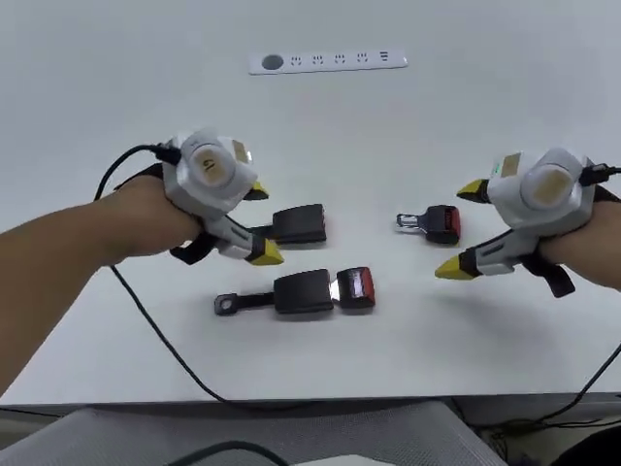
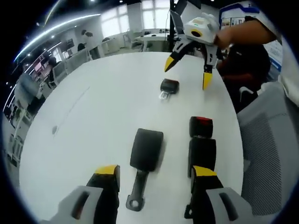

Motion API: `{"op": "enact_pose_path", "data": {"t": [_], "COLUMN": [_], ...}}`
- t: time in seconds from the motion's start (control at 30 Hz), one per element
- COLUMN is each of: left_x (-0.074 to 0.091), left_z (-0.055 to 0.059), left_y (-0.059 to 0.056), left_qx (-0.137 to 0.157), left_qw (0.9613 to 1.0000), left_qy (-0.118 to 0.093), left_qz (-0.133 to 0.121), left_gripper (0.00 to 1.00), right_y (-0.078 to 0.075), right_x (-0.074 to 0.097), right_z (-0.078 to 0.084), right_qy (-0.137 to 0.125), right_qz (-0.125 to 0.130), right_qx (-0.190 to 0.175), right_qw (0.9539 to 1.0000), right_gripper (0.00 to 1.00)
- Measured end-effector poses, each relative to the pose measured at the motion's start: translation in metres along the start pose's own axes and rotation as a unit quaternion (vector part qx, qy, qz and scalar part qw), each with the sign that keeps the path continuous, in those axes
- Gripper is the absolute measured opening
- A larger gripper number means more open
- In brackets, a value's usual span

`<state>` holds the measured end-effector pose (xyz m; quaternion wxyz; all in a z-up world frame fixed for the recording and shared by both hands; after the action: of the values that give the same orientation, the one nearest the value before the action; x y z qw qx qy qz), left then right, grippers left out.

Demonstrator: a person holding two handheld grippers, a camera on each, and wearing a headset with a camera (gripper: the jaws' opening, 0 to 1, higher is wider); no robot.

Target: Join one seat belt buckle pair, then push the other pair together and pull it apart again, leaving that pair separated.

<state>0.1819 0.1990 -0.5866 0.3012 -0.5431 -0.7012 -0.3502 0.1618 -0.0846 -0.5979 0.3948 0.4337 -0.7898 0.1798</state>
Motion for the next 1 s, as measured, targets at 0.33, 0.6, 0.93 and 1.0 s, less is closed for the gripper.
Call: {"op": "enact_pose_path", "data": {"t": [0.33, 0.6, 0.93, 1.0], "left_x": [0.036, 0.053, 0.073, 0.078], "left_z": [0.027, 0.047, 0.055, 0.056], "left_y": [-0.041, -0.057, -0.068, -0.069], "left_qx": [0.054, 0.12, 0.162, 0.174], "left_qw": [0.9972, 0.9896, 0.9787, 0.9747], "left_qy": [-0.028, -0.031, -0.05, -0.057], "left_qz": [-0.043, -0.074, -0.116, -0.128], "left_gripper": [0.77, 0.96, 1.0, 1.0], "right_y": [0.03, 0.031, 0.039, 0.041], "right_x": [0.022, 0.036, 0.041, 0.042], "right_z": [0.007, 0.022, 0.035, 0.034], "right_qy": [-0.038, -0.051, -0.07, -0.073], "right_qz": [0.027, 0.064, 0.067, 0.067], "right_qx": [-0.031, -0.072, -0.084, -0.087], "right_qw": [0.9984, 0.994, 0.9918, 0.9912], "right_gripper": [0.77, 0.99, 0.98, 0.99]}}
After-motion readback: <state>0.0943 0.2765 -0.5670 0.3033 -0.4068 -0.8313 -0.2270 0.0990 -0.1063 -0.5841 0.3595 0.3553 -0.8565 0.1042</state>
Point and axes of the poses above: the centre of the closed fingertips' face, and the gripper's own axes: x roughly backward along the fingers, y roughly to its left, z roughly out of its underside, the point moved 6 cm from there along x, roughly backward along the fingers, and after that the axes turned 12 degrees about -x, right-handed, at the moved point
